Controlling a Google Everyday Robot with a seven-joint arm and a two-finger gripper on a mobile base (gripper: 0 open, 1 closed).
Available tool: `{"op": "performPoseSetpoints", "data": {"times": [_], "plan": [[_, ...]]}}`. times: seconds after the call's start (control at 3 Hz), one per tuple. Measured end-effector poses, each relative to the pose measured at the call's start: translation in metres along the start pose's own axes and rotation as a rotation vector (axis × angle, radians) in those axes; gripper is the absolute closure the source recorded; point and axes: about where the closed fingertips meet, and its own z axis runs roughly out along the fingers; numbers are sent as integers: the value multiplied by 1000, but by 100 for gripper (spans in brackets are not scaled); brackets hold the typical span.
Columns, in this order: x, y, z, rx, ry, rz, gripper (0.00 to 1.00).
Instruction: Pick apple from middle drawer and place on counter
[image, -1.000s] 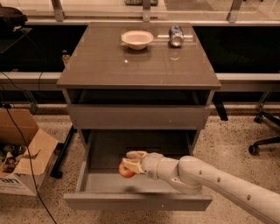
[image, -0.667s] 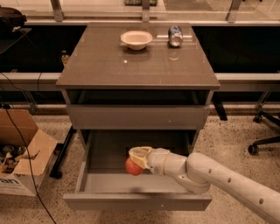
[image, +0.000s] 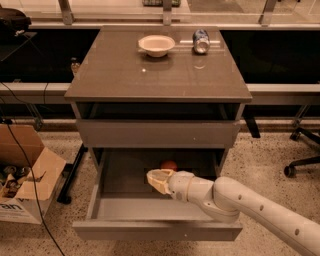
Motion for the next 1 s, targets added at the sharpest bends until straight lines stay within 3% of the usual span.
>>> {"op": "performPoseSetpoints", "data": {"times": [0.33, 1.0], "plan": [[-1, 1, 1, -3, 0, -2, 81], [-2, 4, 4, -10, 0, -3, 35]]}}
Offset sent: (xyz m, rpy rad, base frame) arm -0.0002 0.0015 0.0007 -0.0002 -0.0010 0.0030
